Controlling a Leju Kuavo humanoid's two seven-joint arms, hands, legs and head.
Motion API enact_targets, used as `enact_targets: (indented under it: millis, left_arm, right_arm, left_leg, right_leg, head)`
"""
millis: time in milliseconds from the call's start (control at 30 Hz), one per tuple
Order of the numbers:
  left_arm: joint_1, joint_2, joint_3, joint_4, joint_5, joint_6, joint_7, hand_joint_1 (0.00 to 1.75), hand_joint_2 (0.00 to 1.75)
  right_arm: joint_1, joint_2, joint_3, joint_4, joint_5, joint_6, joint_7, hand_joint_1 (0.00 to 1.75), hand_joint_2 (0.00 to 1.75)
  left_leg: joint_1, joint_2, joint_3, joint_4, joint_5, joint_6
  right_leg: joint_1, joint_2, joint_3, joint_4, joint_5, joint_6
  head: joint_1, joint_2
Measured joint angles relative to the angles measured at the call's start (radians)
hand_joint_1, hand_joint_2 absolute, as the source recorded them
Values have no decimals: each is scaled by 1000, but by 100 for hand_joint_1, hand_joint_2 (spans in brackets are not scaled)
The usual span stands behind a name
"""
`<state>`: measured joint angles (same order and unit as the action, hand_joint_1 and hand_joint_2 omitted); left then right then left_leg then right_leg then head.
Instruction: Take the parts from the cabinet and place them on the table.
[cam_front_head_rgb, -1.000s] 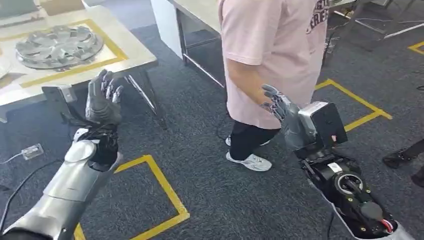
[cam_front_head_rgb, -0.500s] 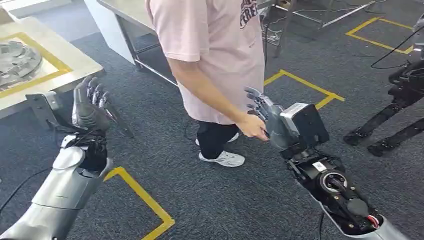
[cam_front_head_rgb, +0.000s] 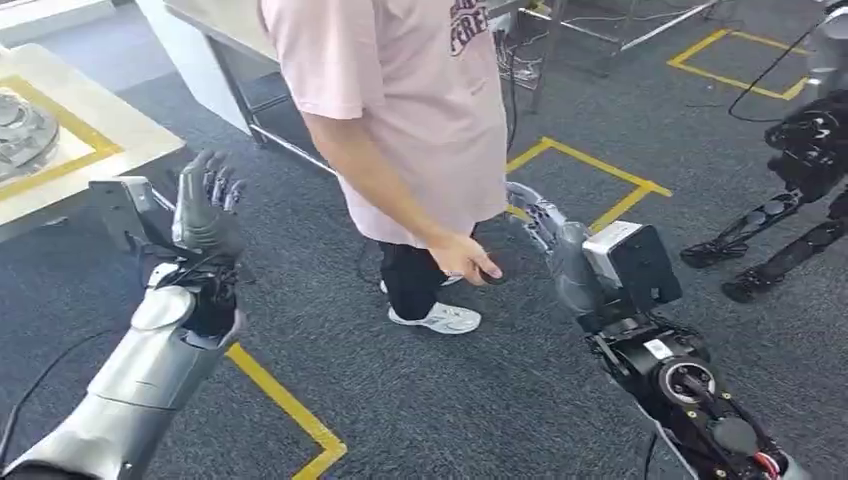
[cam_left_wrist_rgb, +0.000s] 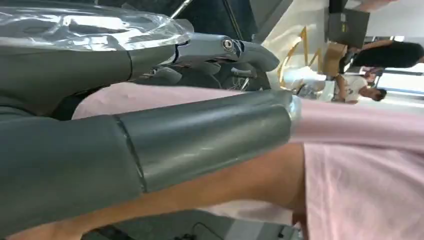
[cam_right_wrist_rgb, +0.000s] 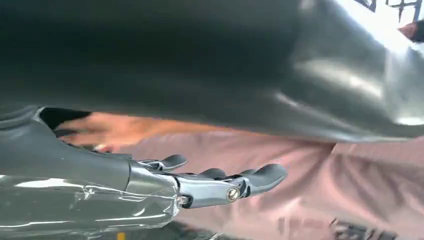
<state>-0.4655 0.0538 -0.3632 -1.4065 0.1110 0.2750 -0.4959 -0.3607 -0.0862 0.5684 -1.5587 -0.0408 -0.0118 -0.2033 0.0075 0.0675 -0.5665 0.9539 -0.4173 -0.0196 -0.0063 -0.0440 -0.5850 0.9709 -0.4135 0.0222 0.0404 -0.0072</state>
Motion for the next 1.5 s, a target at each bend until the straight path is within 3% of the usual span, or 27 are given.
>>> enact_targets:
  millis: [67,100,133,200,267,300,400,433,567,633,667,733,767,800,867,900,933,1067,1100,1133,1167,1233,1267,1300,1400,1433,1500]
  left_arm:
    - [1,0,0,0,0,0,1,0,0]
    - [0,1,0,-1,0,0,1,0,0]
    - [0,2,0,-1,-1,0,1,0,0]
    - [2,4,0,-2,-3,1,1,0,0]
    - [9,7,0,-2,-3,7,5,0,0]
    - [14,8,0,-2,-3,8,6,0,0]
    - [14,10,0,-3,-4,11,9,0,0]
    - [13,12,0,-5,-5,11,9,0,0]
    - [13,14,1,-11,-6,11,13,0,0]
    - [13,13,1,-15,-6,11,15,0,0]
    - [13,14,1,-17,-7,10,15,0,0]
    - [14,14,1,-18,-7,10,15,0,0]
    - [16,14,1,-18,-7,10,16,0,0]
    - [17,14,1,-18,-7,10,16,0,0]
    - [17,13,0,-19,-7,10,18,0,0]
    - [16,13,1,-19,-9,11,19,0,0]
    - [14,15,2,-20,-10,12,19,0,0]
    - [12,14,3,-21,-11,12,21,0,0]
    - [10,15,3,-21,-10,11,22,0,0]
    - [10,15,3,-21,-9,11,22,0,0]
    - [8,15,3,-21,-8,11,22,0,0]
    - [9,15,3,-21,-5,10,22,0,0]
    - [9,16,3,-21,-4,10,22,0,0]
    - [9,16,3,-21,-3,10,22,0,0]
    - [3,16,2,-21,-3,9,22,0,0]
    - [-2,16,1,-21,-3,10,23,0,0]
    - [-7,16,0,-22,-1,11,27,0,0]
  right_arm:
    - [0,0,1,-1,1,0,0,0,0]
    - [0,3,2,-2,2,0,0,0,0]
    - [-2,3,2,-2,2,0,-1,0,0]
    - [-1,7,2,-2,2,2,-2,0,0]
    - [1,7,2,-2,2,6,-2,0,0]
    - [2,7,3,-2,2,9,-3,0,0]
    - [1,10,3,-2,3,13,-6,0,0]
    - [0,11,3,-2,5,14,-6,0,0]
    - [0,14,4,-2,5,14,-8,0,0]
    - [-2,14,3,-3,5,14,-8,0,0]
    - [-4,14,3,-3,5,14,-9,0,0]
    - [0,14,3,-3,5,14,-8,0,0]
    - [1,14,4,-3,5,15,-8,0,0]
    - [1,14,4,-3,5,15,-8,0,0]
    - [1,14,4,-3,5,14,-8,0,0]
    - [0,14,3,-3,5,14,-8,0,0]
    - [-1,14,3,-3,5,14,-9,0,0]
    - [-1,14,3,-5,5,13,-2,0,0]
    - [-2,14,3,-7,5,13,-1,0,0]
    - [-4,13,3,-11,5,13,0,0,0]
    - [-6,14,3,-12,5,11,1,0,0]
    - [-5,14,3,-12,5,11,2,0,0]
    - [-4,13,3,-12,5,11,3,0,0]
    - [-3,14,4,-12,5,11,3,0,0]
    - [-3,14,4,-13,5,10,5,0,0]
    - [-3,14,4,-16,5,8,6,0,0]
    - [-4,14,5,-21,4,5,10,0,0]
  left_leg:
    - [2,20,4,-4,0,-9]
    - [7,8,2,8,-16,-16]
    - [8,-27,-17,54,-48,-18]
    - [9,-56,-98,219,-124,-19]
    - [8,-63,-162,334,-151,-19]
    - [8,-63,-159,317,-127,-17]
    - [8,-86,-42,66,6,-2]
    - [7,-119,-12,5,4,2]
    - [5,-90,-11,-6,12,11]
    - [13,-72,-1,-19,17,22]
    - [12,-65,0,-19,16,24]
    - [9,-50,0,-18,15,26]
    - [9,-42,1,-18,14,25]
    - [9,-34,2,-18,13,24]
    - [11,-21,7,-16,8,18]
    - [11,-15,10,-13,4,14]
    - [7,-11,12,-12,1,8]
    - [5,6,7,-10,4,-11]
    - [8,0,2,-7,-5,-18]
    - [9,-27,-5,20,-26,-21]
    - [10,-49,-39,97,-72,-21]
    - [9,-62,-120,268,-144,-23]
    - [9,-62,-151,325,-157,-23]
    - [9,-62,-155,327,-142,-21]
    - [11,-82,-49,104,-16,-12]
    - [16,-123,-18,30,2,-8]
    - [11,-120,-8,7,-5,-7]
  right_leg:
    - [1,20,-3,-1,5,-12]
    - [-5,26,4,-8,9,-20]
    - [-4,36,3,-10,11,-25]
    - [-3,50,-1,-10,13,-34]
    - [0,70,-3,-10,14,-36]
    - [1,81,-3,-9,15,-36]
    - [1,109,2,-9,15,-34]
    - [4,117,-2,-8,16,-30]
    - [0,144,-10,-13,22,-6]
    - [5,93,-32,33,-16,-1]
    - [2,69,-66,113,-59,4]
    - [-4,55,-143,282,-127,11]
    - [-6,53,-165,329,-137,14]
    - [-8,51,-160,316,-120,15]
    - [-12,42,-80,162,-36,16]
    - [-12,22,-28,63,6,14]
    - [-3,-16,3,4,-6,15]
    - [6,12,2,-5,-1,-14]
    - [0,18,12,-14,5,-24]
    - [0,27,11,-16,7,-27]
    - [-1,32,8,-16,11,-33]
    - [1,47,3,-16,13,-36]
    - [2,58,0,-16,14,-38]
    - [2,70,0,-15,15,-38]
    - [2,107,2,-11,16,-37]
    - [0,116,-1,-10,16,-33]
    - [2,141,-15,-7,22,-17]
  head:
    - [-6,0]
    - [-8,0]
    - [-16,0]
    - [-32,0]
    - [-40,0]
    - [-43,0]
    - [-55,0]
    - [-56,0]
    - [-55,0]
    - [-47,0]
    - [-32,0]
    - [-22,0]
    - [-18,0]
    - [-14,0]
    - [-5,0]
    - [-2,0]
    - [1,0]
    - [-12,0]
    - [-11,0]
    - [-19,0]
    - [-27,0]
    - [-40,0]
    - [-42,0]
    - [-45,0]
    - [-57,0]
    - [-60,0]
    - [-55,0]
